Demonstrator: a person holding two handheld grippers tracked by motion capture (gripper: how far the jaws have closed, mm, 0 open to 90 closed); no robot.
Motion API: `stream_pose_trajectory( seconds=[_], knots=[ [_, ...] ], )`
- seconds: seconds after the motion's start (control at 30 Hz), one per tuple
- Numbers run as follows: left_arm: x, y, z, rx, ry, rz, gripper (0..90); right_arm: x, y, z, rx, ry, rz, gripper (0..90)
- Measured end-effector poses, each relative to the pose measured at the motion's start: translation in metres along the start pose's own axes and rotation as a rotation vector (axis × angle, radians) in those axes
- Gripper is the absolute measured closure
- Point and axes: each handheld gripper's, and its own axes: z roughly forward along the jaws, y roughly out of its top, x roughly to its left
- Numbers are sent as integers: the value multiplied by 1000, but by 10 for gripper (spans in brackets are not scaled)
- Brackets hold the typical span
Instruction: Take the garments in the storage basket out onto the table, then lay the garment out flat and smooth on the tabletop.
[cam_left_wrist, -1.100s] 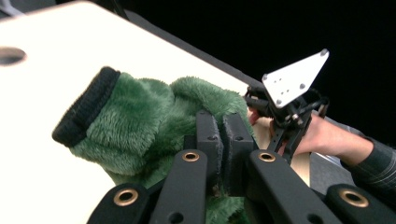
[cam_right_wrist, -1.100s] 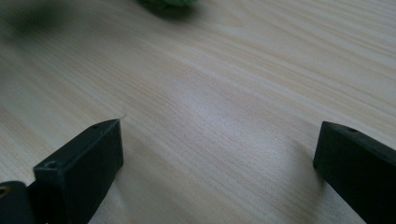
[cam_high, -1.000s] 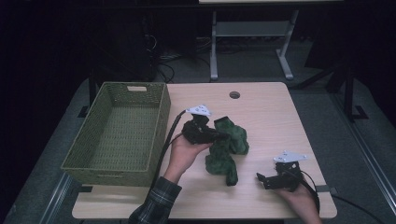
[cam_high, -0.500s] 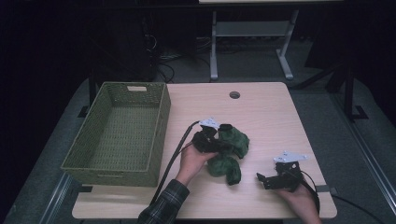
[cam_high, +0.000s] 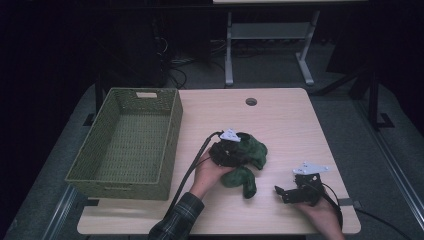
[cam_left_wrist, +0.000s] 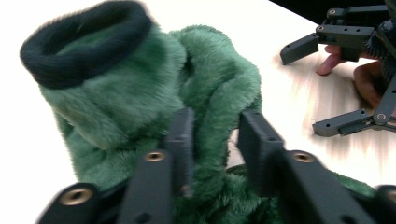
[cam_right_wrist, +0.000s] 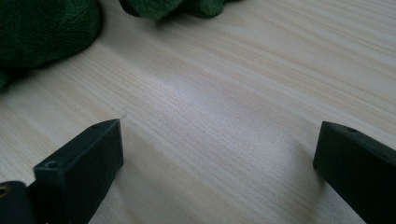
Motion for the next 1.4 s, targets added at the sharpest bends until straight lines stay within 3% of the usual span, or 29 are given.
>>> stream_pose_trajectory(
  seconds=[0.03, 0.17, 0.27, 0.4, 0.5, 0.57, 0.67, 0.83, 1.0, 1.03, 1.07, 1.1, 1.13, 1.17, 1.4],
  knots=[
    [-1, 0, -3, -4, -2, 4, 553, 0, 0, 0, 0, 0, -1, 13],
    [-5, -1, -19, -21, 24, 24, 400, 0, 0, 0, 1, -1, 2, 13],
    [-6, -3, -28, -27, 15, 15, 326, 0, 0, 0, 0, -4, 1, 13],
    [-9, -6, -35, -19, 12, 23, 277, 2, 0, 0, -2, -9, 7, 23],
    [-11, -11, -44, -26, 20, 25, 238, 3, 0, -1, -26, 6, -8, 119],
    [-13, -15, -50, -45, 22, 11, 219, 3, 0, -1, -30, 9, -9, 133],
    [-16, -26, -56, -42, 40, -4, 185, 3, 3, -4, -8, 13, -6, 187],
    [-19, -38, -62, -47, 59, -14, 222, 11, 9, -19, -55, 36, 6, 231],
    [-31, -46, -68, -52, 56, 0, 373, 32, 12, -31, -90, 115, -7, 253],
    [-31, -46, -68, -52, 56, 0, 403, 32, 12, -31, -90, 115, -7, 253],
    [-33, -47, -68, -52, 42, -1, 440, 39, 14, -32, -96, 159, -1, 292],
    [-36, -47, -67, -46, 33, 6, 440, 39, 14, -32, -96, 159, -1, 292],
    [-41, -46, -64, -44, 26, 18, 486, 46, 17, -32, -106, 209, -6, 331],
    [-41, -46, -64, -44, 26, 18, 503, 49, 18, -31, -106, 224, -7, 336],
    [-58, -42, -46, -38, -1, 58, 512, 69, 21, -18, -76, 281, -33, 343]
  ],
)
